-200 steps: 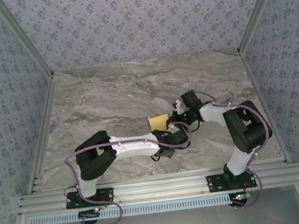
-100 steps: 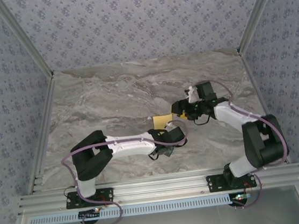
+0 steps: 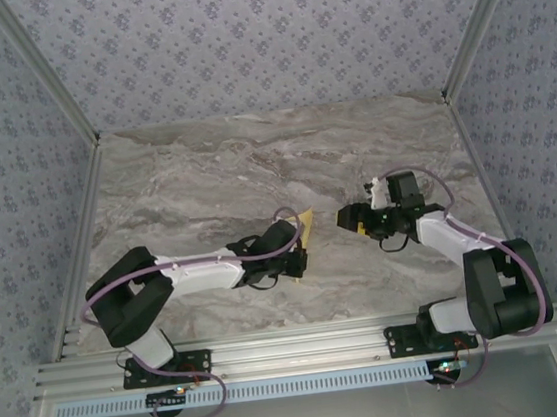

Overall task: Fold a paper plane with a square sheet of paper (fold left side to right side)
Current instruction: Fold the wing for the fifth time at the center of the table.

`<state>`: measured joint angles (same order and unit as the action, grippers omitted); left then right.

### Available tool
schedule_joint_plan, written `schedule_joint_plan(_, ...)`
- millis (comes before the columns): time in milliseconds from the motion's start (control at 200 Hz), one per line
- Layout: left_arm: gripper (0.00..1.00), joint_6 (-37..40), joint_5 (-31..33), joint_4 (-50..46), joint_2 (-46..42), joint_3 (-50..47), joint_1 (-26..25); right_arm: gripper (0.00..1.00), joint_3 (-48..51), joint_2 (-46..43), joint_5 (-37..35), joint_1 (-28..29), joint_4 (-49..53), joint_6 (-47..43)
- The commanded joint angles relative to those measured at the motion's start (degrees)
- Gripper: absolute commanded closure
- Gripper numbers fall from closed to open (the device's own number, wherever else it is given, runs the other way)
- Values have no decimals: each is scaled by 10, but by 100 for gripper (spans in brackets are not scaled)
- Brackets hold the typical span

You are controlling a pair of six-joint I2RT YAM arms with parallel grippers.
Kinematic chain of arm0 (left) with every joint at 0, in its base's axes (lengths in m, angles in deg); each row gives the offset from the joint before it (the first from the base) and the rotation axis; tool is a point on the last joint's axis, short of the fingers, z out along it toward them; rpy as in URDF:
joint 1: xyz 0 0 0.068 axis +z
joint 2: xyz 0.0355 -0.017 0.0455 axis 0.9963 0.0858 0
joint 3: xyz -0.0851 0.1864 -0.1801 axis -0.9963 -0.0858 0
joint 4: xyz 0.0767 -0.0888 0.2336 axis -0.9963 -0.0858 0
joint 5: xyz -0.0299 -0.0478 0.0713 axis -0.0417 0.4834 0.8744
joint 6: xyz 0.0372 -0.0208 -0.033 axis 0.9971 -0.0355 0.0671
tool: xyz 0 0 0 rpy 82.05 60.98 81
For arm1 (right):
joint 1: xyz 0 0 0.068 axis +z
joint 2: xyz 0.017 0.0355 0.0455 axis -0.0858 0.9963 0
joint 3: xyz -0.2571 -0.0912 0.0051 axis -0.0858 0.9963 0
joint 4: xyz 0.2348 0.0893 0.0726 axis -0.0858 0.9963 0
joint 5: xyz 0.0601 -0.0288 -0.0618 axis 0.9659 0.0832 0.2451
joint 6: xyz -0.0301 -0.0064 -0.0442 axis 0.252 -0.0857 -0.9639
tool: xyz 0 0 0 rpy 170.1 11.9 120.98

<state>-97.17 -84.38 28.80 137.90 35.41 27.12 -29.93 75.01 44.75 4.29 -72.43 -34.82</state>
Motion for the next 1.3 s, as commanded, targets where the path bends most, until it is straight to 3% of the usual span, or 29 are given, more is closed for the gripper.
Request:
schedule_joint_plan(0, 94, -55, -82, 138, -13, -29, 12, 29, 6, 13, 14, 16, -40, -23)
schedule_joint_plan(355, 96, -148, -152, 337, 16, -105, 48, 30, 13, 88, 51, 56, -141, -8)
schedule_joint_plan(1299, 100, -275, -207, 564, 150, -148, 79, 42, -17, 186, 24, 105, -211, 31)
